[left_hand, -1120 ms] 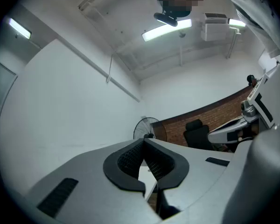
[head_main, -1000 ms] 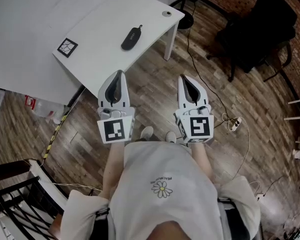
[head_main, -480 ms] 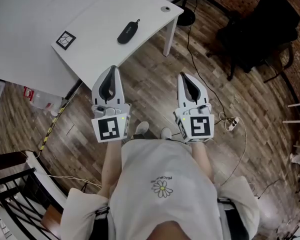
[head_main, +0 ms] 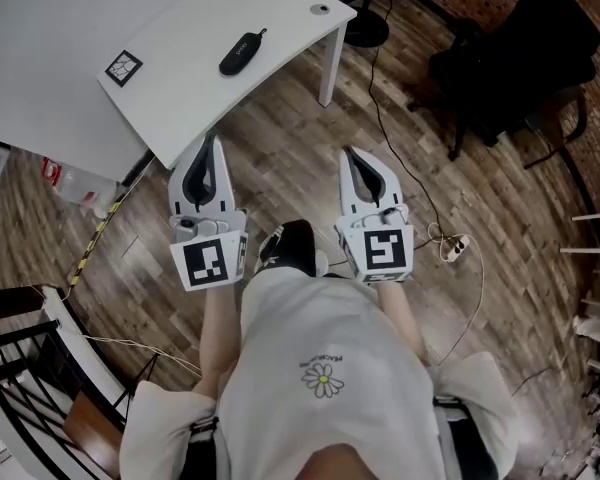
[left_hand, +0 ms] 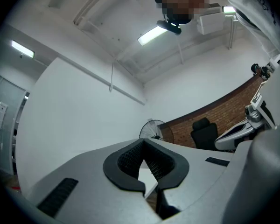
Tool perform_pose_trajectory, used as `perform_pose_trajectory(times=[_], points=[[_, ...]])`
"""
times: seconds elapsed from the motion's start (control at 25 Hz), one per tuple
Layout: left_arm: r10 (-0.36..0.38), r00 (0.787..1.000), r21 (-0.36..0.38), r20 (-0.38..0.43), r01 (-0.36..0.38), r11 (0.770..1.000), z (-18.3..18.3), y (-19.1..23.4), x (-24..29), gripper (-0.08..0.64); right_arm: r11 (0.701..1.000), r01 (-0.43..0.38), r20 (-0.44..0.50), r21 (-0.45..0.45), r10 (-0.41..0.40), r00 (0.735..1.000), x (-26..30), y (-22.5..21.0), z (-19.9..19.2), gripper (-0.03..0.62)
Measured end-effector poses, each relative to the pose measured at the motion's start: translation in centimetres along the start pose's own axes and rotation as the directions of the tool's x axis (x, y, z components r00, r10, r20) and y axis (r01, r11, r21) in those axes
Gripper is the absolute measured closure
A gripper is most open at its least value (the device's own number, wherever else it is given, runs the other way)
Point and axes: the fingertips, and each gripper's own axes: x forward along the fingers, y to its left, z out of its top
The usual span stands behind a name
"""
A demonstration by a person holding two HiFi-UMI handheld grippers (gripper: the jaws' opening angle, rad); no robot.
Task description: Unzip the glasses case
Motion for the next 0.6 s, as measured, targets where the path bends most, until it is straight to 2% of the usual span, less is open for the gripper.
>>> perform_pose_trajectory(times=[0.12,0.28,0.44,0.6], points=[[0.032,0.999,0.005,0.008,-0.032,0.999,0.3,0.6,0.4,0.548,1.000,-0.009,0.023,-0.017,0.010,1.000,-0.2,-0.6,0.5,0.586],[0.061,0.998,0.012,0.029,-0.061,0.998,1.0,1.0,1.9,0.548,1.000,-0.001,0.020,0.005,0.001,1.000,-0.5,-2.0,0.6,0.586],[0.064,0.996,0.020,0.068,-0.065,0.998,1.9,1.1,3.6,0.548,1.000,0.013,0.040,-0.017,-0.012,0.999,0.3,-3.6,1.1,0.586],[0.053,0.996,0.015,0.073,-0.054,0.998,1.4,1.1,5.1,0.548,0.999,0.034,0.028,-0.009,-0.034,0.999,1.4,-4.6,1.0,0.586]])
